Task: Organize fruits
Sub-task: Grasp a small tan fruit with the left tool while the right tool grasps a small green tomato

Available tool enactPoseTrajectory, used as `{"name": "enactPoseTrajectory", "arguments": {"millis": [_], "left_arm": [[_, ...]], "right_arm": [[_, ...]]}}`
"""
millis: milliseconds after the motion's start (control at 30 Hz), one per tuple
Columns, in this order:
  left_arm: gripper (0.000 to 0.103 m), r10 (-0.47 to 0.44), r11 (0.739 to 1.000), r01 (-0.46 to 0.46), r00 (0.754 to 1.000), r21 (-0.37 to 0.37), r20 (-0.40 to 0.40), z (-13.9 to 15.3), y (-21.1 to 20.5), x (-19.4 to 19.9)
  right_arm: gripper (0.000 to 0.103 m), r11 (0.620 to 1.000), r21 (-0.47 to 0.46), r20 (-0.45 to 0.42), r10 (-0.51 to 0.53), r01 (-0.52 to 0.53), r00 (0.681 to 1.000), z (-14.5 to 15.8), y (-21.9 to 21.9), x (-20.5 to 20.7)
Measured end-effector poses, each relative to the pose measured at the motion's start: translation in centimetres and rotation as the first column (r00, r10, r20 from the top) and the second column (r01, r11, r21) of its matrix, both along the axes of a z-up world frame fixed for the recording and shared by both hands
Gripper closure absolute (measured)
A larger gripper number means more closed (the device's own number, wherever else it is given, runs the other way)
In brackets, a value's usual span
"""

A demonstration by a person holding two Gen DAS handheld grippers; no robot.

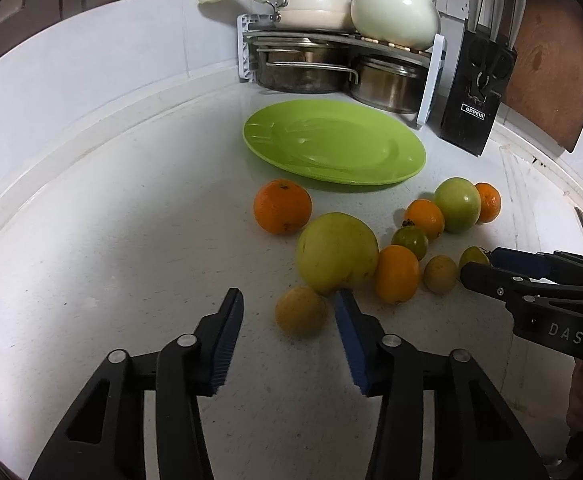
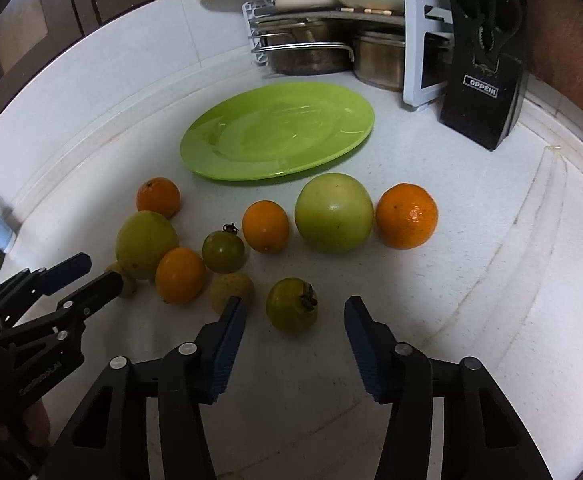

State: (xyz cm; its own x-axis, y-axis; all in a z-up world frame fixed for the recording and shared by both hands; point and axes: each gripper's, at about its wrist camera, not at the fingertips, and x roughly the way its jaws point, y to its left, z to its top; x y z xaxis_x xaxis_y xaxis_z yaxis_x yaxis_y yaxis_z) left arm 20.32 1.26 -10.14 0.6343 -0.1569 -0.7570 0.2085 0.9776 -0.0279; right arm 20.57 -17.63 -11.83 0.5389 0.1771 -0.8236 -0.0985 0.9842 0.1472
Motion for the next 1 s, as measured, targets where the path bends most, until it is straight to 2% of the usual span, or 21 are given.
{"name": "enactPoseTrajectory", "arguments": {"millis": [167,300,400,667,1000], "left_arm": [[0.062,-0.006,1.0,0.006,1.0,-0.008,-0.007,-0.1,-0.2,0.5],[0.072,-0.02,1.0,0.02,0.999,-0.012,-0.027,-0.2,-0.3,0.5],[0.073,-0.017,1.0,0.016,0.999,-0.025,-0.037,-0.5,-0.1,0.6],[0.074,-0.022,1.0,0.021,0.999,-0.02,-0.025,-0.1,-0.1,0.3],[0.074,-0.034,0.999,0.035,0.998,-0.034,0.05,2.9,0.1,-0.4]], "right_arm": [[0.061,1.0,0.007,-0.01,0.002,-0.002,1.0,-0.3,0.1,0.3],[0.068,1.0,0.018,-0.017,0.01,-0.01,1.0,-0.5,0.1,0.4],[0.073,1.0,0.016,-0.018,0.016,-0.016,1.0,-0.6,0.2,0.5],[0.074,1.0,0.013,-0.006,0.019,-0.019,1.0,-0.4,0.4,0.2],[0.074,0.999,0.023,0.058,0.035,-0.037,0.998,2.0,0.6,-0.4]]}}
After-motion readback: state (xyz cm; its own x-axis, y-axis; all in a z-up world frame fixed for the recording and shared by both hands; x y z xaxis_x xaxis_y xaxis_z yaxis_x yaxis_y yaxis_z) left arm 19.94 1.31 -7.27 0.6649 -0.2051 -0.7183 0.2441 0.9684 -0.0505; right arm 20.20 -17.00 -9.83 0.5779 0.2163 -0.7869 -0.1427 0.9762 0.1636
